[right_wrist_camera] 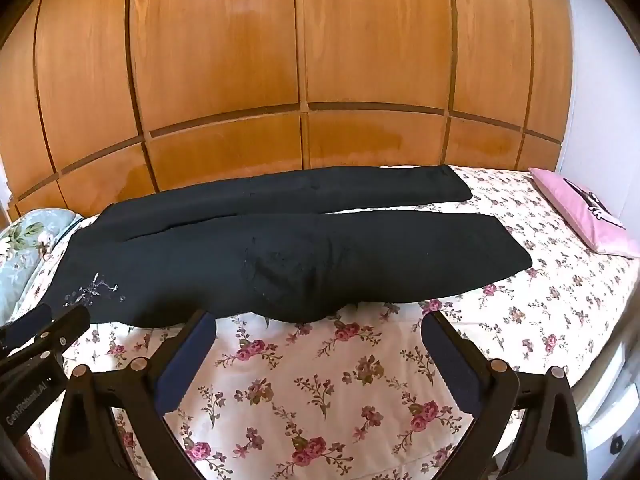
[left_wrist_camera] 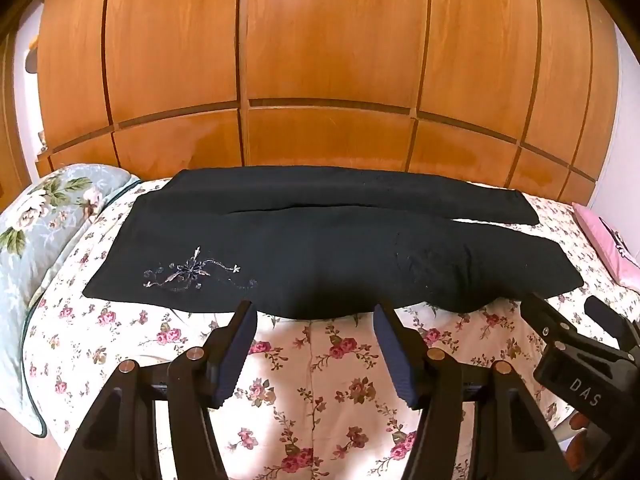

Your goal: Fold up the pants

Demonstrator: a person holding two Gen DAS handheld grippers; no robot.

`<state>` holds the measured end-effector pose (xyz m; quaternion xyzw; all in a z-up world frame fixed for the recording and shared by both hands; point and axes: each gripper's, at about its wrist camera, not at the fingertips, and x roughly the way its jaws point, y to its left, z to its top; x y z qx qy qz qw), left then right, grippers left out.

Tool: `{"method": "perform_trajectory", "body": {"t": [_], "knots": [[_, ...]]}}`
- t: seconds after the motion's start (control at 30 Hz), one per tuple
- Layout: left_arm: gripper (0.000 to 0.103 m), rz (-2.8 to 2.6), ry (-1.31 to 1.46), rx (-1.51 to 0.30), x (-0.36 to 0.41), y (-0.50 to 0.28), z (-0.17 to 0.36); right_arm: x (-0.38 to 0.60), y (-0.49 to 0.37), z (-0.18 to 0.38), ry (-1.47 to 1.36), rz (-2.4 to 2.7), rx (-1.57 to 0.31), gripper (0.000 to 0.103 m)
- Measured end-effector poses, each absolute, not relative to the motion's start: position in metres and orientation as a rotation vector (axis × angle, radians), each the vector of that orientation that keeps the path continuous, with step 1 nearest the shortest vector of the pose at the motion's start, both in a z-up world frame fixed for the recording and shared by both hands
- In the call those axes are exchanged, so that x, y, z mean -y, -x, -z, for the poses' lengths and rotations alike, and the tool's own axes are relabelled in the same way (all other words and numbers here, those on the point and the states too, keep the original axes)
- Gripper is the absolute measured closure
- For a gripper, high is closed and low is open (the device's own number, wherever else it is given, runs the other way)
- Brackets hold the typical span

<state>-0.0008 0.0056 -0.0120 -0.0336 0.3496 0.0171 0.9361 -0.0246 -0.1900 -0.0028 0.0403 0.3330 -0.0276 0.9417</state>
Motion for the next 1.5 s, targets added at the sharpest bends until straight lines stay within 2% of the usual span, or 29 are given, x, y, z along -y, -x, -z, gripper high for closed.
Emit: {"method": "perform_trajectory", "body": {"t": [1.5], "knots": [[0.041, -0.043, 0.067, -0.743, -0.005, -0.003, 0.023, 0.197, 0.019, 0.012, -0.096, 0.031, -0.718, 0.0]]}}
